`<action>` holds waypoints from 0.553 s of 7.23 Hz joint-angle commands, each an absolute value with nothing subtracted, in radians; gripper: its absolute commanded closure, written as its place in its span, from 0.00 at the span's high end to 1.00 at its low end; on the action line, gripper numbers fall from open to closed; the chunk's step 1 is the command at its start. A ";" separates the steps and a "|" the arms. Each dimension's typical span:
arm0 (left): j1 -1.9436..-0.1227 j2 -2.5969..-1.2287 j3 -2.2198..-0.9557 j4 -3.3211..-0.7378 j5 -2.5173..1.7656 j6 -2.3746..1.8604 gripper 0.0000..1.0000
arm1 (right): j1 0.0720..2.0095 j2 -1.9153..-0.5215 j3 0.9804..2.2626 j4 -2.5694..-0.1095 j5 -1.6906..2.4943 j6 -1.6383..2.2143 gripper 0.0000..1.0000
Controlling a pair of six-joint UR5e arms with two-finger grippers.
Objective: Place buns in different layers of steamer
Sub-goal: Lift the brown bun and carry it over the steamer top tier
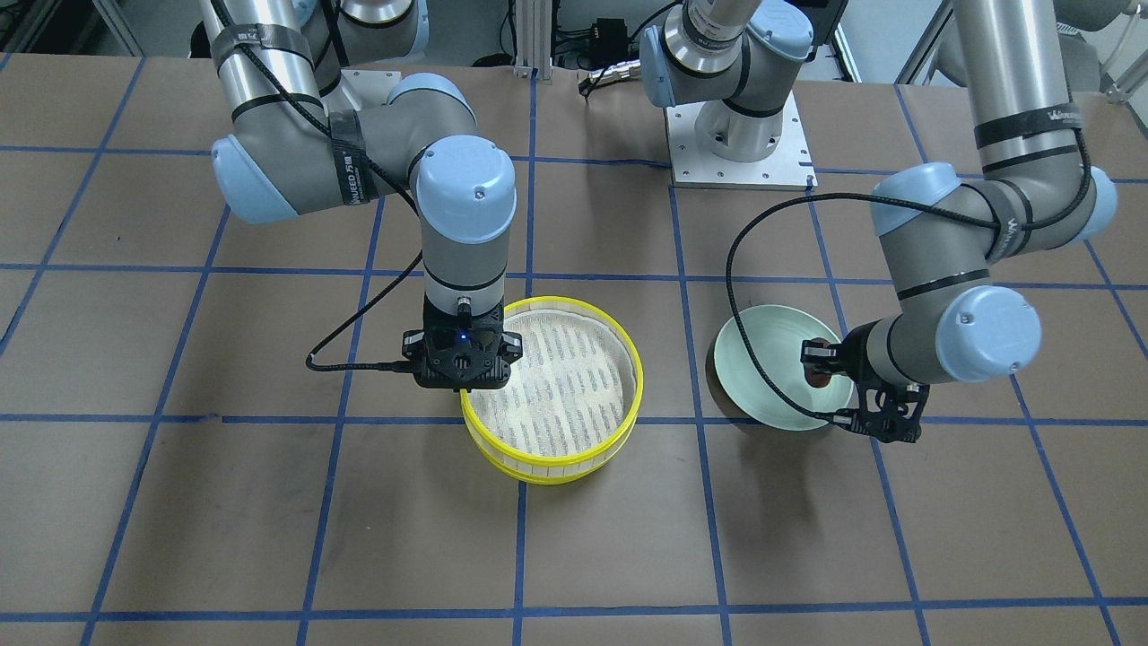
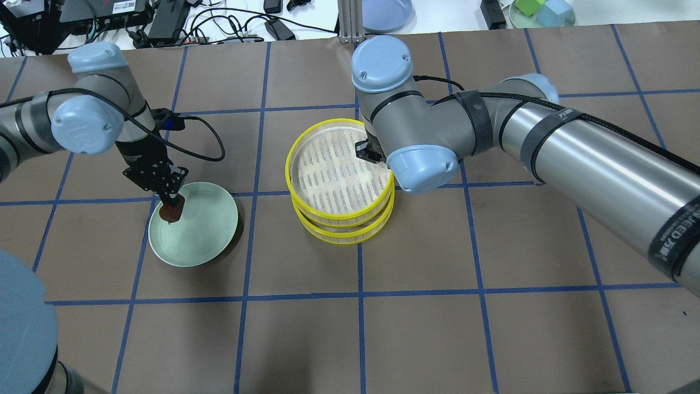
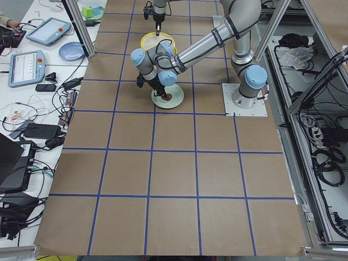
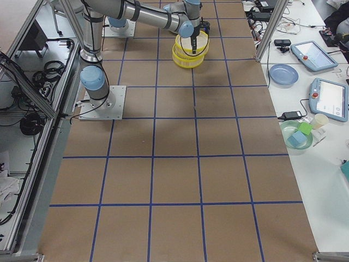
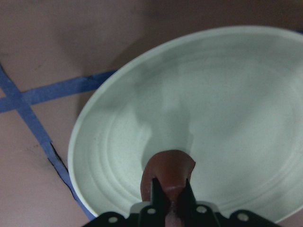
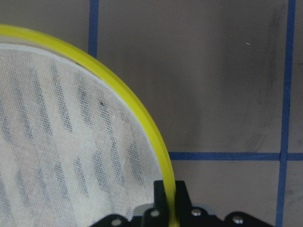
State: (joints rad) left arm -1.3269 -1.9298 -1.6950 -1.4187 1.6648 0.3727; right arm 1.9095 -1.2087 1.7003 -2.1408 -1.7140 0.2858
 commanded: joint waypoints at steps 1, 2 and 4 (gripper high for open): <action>-1.335 -1.869 -1.611 -1.517 1.611 0.255 0.00 | 1.910 -1.209 1.720 -2.135 -1.738 0.270 0.00; -1.342 -1.833 -1.609 -1.522 1.554 0.165 0.00 | 1.910 -1.209 1.720 -2.132 -1.736 0.261 0.00; -1.357 -1.775 -1.608 -1.522 1.406 -0.033 0.00 | 1.914 -1.218 1.718 -2.141 -1.740 0.241 0.00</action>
